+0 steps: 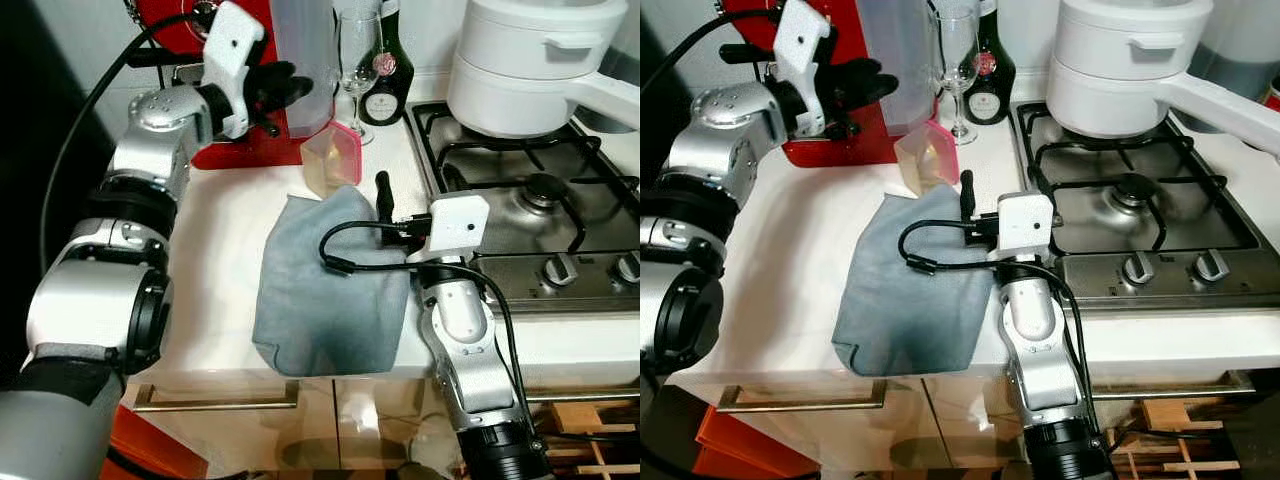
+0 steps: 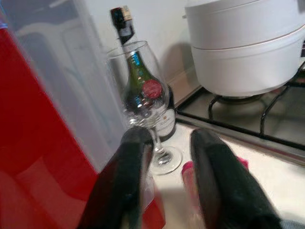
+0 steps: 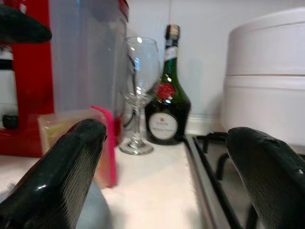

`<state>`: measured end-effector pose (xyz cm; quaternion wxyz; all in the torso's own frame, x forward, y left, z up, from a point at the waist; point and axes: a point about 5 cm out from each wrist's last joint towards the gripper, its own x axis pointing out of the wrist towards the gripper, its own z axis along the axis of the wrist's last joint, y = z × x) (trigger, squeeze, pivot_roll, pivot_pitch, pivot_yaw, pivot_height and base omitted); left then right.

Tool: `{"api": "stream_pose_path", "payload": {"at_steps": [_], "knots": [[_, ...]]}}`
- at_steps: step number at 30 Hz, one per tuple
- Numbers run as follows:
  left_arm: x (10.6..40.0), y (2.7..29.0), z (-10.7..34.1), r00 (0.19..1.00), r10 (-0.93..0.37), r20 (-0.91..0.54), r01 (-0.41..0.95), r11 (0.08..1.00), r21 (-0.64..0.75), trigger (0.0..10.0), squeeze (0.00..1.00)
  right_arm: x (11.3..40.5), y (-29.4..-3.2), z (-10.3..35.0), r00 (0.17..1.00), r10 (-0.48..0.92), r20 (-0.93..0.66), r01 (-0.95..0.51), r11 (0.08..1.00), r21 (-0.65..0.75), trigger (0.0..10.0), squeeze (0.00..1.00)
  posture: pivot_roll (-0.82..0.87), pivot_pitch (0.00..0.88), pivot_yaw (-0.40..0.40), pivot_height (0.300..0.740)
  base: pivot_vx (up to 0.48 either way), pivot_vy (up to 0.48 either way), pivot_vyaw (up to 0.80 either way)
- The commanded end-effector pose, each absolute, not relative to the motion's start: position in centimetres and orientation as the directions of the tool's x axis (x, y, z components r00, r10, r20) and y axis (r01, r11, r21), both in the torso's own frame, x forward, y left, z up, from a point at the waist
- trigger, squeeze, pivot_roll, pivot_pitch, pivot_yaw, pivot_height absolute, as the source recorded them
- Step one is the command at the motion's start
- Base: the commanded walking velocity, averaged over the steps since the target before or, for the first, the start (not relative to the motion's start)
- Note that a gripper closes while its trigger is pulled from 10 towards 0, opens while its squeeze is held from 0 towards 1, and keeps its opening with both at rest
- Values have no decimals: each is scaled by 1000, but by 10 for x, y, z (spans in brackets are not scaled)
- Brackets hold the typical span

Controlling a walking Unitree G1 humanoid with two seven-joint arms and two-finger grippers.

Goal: Restocking fridge

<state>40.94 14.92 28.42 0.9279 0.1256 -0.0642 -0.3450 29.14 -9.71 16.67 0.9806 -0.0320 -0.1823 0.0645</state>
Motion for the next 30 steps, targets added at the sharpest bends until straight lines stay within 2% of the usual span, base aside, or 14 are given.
{"api": "stream_pose_path", "payload": {"at_steps": [1,3,21,26,30], "knots": [[409,151,289,760,-648,55,608,738,294,10000,1000,294,-95,167,928,148,342,-127,988,-83,10000,0,-145,0,93,740,0,0,-800],[409,153,291,767,-638,65,594,746,302,10000,1000,294,-96,170,917,152,369,-128,988,-88,10000,0,-139,0,85,740,0,0,-663],[408,143,283,756,-654,33,613,724,317,10000,1000,293,-94,172,910,152,386,-127,988,-89,10000,0,-136,0,88,740,0,0,0],[407,140,271,748,-664,9,633,717,292,10000,1000,293,-93,172,909,156,385,-131,987,-91,10000,0,-134,0,87,740,0,0,0],[406,132,253,723,-687,-74,681,690,247,10000,1000,293,-93,171,910,158,384,-134,987,-88,10000,0,-131,0,89,740,0,0,0]]}}
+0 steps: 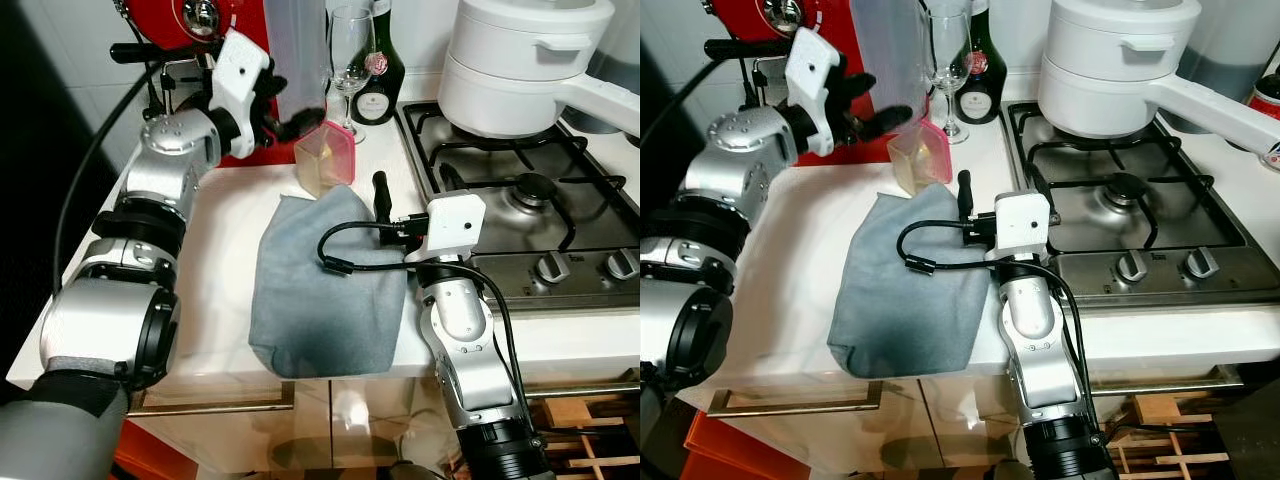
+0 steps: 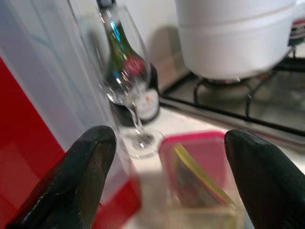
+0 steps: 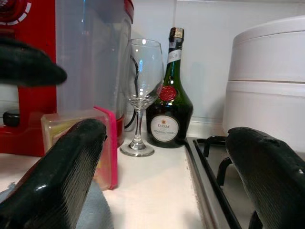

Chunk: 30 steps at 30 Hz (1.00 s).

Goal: Restocking fridge

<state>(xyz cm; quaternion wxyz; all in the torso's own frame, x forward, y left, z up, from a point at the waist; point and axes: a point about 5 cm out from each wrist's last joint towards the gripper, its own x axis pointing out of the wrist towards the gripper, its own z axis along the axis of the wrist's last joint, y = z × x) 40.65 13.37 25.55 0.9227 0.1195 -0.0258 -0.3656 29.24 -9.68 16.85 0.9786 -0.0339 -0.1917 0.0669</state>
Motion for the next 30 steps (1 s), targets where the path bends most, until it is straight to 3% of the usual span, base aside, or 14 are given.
{"api": "stream_pose_path", "payload": {"at_steps": [1,14,24,25,27,28,30], "knots": [[407,130,248,722,-684,-102,687,692,223,10000,1000,293,-92,172,909,158,385,-135,987,-87,10000,0,-132,0,92,740,0,0,0],[412,118,250,709,-691,-142,706,696,132,10000,1000,288,-92,170,913,133,386,-115,991,-68,10000,0,-159,0,130,740,0,0,0],[413,109,243,694,-693,-197,720,679,147,10000,1000,287,-93,170,913,130,386,-110,991,-74,10000,0,-176,0,135,740,0,0,0],[413,109,242,698,-686,-205,715,683,148,10000,145,287,-93,169,913,131,386,-110,991,-74,10000,0,-176,0,136,740,0,0,0],[413,109,241,705,-678,-210,708,690,149,10000,145,287,-93,169,913,131,386,-111,991,-75,10000,0,-177,0,136,740,0,0,0],[413,108,240,705,-677,-213,708,690,150,10000,0,287,-93,169,913,131,386,-110,991,-75,10000,0,-179,0,138,740,0,0,0],[413,107,240,705,-675,-217,708,690,151,10000,0,287,-93,169,913,131,386,-111,991,-75,10000,0,-179,0,138,740,0,0,0]]}}
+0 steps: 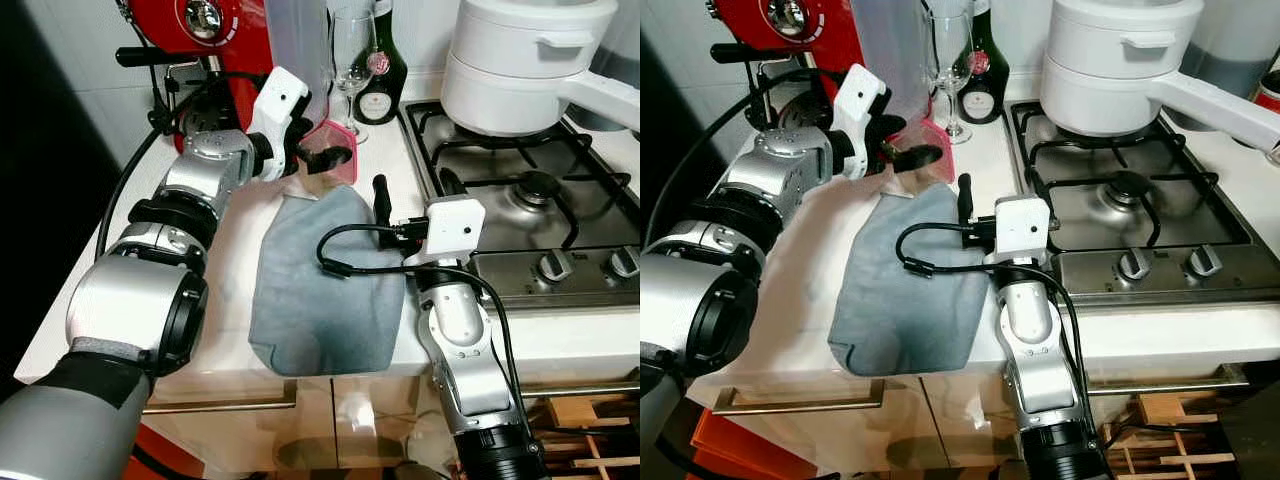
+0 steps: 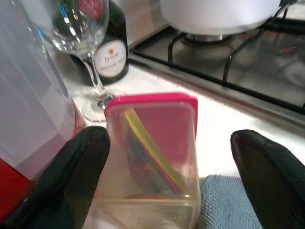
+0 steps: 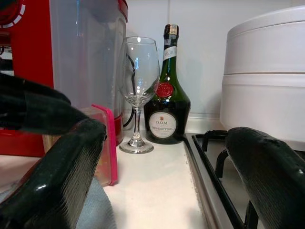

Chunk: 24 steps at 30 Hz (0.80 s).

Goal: Restocking fridge

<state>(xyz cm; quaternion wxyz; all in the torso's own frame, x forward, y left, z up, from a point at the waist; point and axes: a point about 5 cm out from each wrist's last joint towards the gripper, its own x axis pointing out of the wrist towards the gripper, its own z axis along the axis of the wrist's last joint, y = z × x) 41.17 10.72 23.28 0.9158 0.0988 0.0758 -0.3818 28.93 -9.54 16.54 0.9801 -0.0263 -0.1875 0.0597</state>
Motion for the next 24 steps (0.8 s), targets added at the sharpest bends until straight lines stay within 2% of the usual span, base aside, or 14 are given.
{"api": "stream_pose_path", "payload": {"at_steps": [1,4,15,16,17,24], "knots": [[413,106,239,705,-674,-220,707,690,152,10000,0,287,-93,169,913,132,386,-111,991,-75,10000,0,-179,0,138,740,0,0,0],[413,102,231,703,-660,-264,707,687,168,10000,0,287,-92,170,912,132,387,-112,991,-74,10000,0,-182,0,143,740,0,0,0],[415,104,230,743,-610,-275,664,723,190,10000,0,286,-92,169,915,128,384,-108,991,-73,10000,0,-185,0,148,740,0,0,0],[415,104,230,745,-606,-279,661,724,195,6078,0,286,-92,169,915,128,383,-108,992,-73,10000,0,-185,0,149,740,0,0,0],[415,104,230,746,-603,-282,661,724,199,0,0,286,-92,169,915,127,382,-108,992,-73,10000,0,-186,0,149,740,0,0,0],[413,105,222,715,-604,-352,689,694,210,0,0,287,-93,169,916,124,381,-104,992,-72,10000,0,-187,0,149,740,0,0,0]]}}
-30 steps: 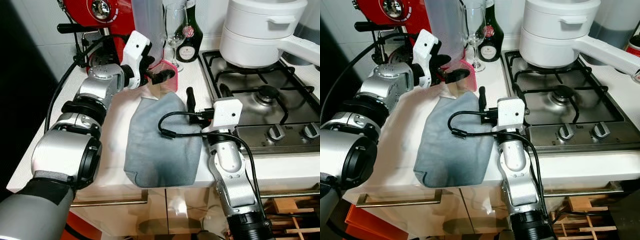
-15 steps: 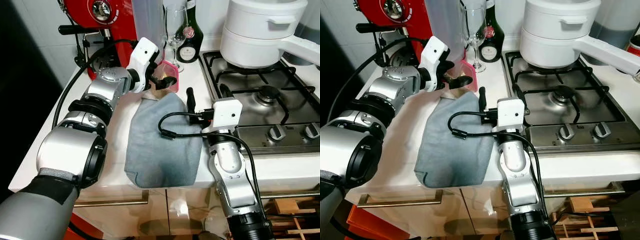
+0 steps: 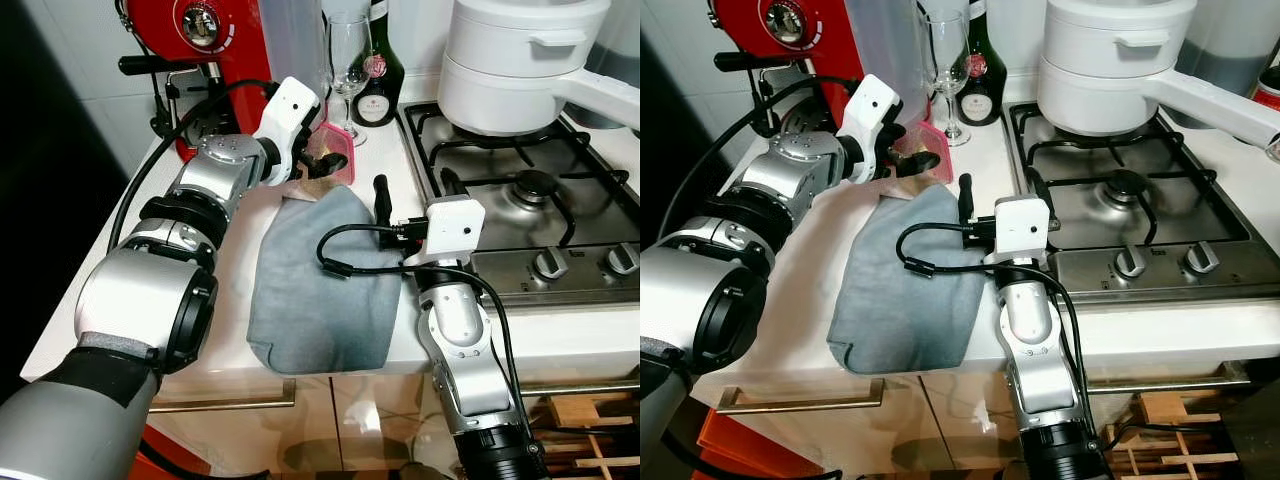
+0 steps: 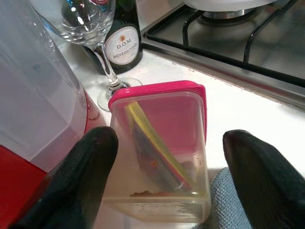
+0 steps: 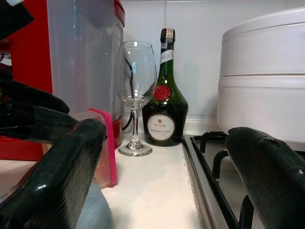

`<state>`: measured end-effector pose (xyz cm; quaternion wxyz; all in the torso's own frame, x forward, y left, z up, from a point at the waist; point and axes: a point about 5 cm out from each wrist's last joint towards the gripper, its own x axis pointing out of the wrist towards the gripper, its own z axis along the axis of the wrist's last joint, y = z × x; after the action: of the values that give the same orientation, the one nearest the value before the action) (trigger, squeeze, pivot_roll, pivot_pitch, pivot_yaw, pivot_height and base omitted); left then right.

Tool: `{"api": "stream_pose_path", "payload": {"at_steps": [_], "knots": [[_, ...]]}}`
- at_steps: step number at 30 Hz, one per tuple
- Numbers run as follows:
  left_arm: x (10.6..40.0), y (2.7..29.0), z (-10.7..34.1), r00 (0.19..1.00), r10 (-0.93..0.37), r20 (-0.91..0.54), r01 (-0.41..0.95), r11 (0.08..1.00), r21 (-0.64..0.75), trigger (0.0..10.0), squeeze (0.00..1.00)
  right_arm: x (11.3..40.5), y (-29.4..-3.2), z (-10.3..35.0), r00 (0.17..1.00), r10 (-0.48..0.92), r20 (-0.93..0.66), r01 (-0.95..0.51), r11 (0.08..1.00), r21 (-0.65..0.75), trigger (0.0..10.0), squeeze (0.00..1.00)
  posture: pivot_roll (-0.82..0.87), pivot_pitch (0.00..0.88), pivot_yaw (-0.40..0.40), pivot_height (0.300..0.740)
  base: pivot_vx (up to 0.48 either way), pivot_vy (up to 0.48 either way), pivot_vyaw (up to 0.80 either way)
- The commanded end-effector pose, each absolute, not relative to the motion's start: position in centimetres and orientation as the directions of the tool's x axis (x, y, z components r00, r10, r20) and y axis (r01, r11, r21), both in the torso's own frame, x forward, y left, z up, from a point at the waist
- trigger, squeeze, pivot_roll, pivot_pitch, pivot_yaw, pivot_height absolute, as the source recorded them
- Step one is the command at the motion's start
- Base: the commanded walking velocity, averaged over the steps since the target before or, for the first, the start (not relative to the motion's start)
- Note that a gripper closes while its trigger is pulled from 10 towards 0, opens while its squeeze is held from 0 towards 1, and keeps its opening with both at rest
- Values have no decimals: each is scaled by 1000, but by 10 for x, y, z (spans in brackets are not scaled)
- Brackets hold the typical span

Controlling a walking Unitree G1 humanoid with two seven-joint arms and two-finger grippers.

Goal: Restocking fridge

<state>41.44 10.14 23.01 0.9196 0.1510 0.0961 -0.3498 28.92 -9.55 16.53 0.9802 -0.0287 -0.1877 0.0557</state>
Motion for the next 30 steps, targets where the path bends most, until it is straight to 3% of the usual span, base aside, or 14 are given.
{"api": "stream_pose_path", "payload": {"at_steps": [1,15,30], "knots": [[412,106,220,709,-605,-364,695,686,213,0,0,287,-93,169,916,124,381,-104,992,-73,10000,0,-186,0,149,740,0,0,0],[412,111,226,682,-637,-359,723,660,203,0,0,289,-92,170,915,133,381,-112,991,-76,10000,0,-173,0,138,740,0,0,0],[412,118,285,642,-760,-99,763,622,173,0,0,293,-93,172,910,140,389,-116,990,-85,10000,0,-159,0,123,740,0,0,0]]}}
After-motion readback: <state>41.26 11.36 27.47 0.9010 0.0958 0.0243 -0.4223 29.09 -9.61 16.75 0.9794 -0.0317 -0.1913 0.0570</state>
